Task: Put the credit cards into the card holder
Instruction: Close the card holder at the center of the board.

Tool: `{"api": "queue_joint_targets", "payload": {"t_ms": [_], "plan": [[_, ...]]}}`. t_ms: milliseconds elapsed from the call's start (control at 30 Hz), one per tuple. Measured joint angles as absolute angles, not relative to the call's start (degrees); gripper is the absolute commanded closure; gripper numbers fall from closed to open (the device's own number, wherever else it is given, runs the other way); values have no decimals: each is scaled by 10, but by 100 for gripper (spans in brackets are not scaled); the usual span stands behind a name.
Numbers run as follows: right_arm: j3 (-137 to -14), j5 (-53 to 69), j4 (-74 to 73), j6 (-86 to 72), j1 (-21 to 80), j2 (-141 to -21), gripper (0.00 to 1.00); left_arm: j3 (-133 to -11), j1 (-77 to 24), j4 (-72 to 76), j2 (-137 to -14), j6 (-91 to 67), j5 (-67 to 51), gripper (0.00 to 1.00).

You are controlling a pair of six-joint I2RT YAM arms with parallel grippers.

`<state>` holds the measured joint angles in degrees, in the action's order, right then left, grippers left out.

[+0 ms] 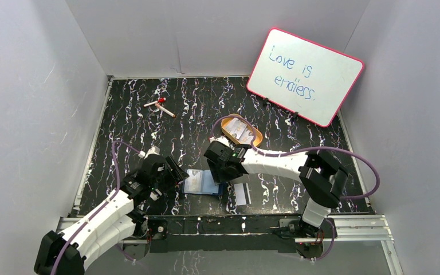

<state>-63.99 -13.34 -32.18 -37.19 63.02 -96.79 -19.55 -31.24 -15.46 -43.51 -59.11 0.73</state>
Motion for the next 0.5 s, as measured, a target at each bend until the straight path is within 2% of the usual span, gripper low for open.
{"api": "queue_joint_targets", "payload": {"t_ms": [133,300,500], "plan": [[-640,-142,-321,-368,630,-970,43,-196,-312,-155,-434,-591,7,42],[-640,-149,-318,-364,630,-977,58,-196,-312,-155,-434,-592,7,42],[-640,-158,-314,-358,630,-979,89,-196,-312,-155,-434,-592,7,42]]}}
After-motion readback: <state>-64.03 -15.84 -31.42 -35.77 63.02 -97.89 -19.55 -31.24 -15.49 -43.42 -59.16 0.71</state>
